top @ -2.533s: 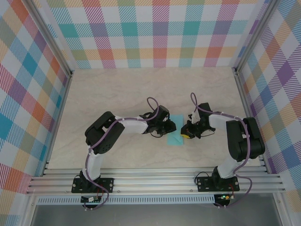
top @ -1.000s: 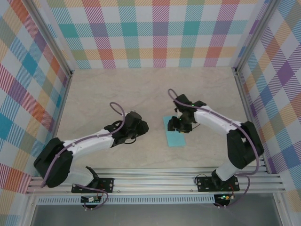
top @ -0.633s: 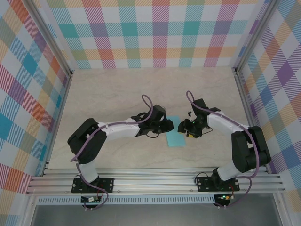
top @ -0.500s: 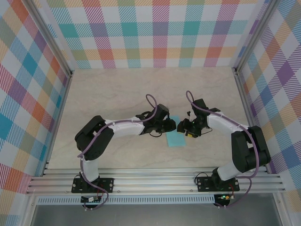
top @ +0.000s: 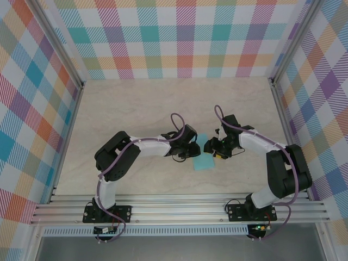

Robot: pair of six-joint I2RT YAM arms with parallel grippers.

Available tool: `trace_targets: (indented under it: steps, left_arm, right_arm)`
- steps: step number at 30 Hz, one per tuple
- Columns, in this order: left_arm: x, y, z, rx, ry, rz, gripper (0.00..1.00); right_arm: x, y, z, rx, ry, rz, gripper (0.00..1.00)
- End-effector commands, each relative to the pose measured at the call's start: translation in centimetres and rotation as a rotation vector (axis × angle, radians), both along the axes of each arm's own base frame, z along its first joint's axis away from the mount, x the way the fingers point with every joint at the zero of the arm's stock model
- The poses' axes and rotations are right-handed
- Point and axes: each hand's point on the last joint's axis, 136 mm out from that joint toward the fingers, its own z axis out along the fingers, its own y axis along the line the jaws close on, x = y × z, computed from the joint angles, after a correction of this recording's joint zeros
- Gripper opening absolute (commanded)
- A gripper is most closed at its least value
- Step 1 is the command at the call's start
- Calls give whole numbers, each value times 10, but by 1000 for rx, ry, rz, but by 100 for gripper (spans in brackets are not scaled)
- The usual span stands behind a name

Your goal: Fold a paper plane with a square sheet of paper (pick it up from the middle)

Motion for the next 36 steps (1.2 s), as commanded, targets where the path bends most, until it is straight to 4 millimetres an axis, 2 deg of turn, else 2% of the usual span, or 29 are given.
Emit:
trace_targets:
  steps: [1,8,19,26,36]
  left_arm:
    - [-9,13,-26,65,43,8,22]
    - [-12,21,-34,81,50,14,19]
    - [-11,24,-30,84,34,-2,19]
    - [-11,21,-28,73,32,-16,19]
    - [-12,21,-25,77,25,-43,19]
  right_arm:
    - [-2,5,0,45,-1,15,54]
    - [-1,10,-2,78,15,12,55]
    - [2,-8,-16,-2,43,-12,57]
    - [3,11,-12,117,50,31,53]
    - [16,7,-4,101,16,57,50]
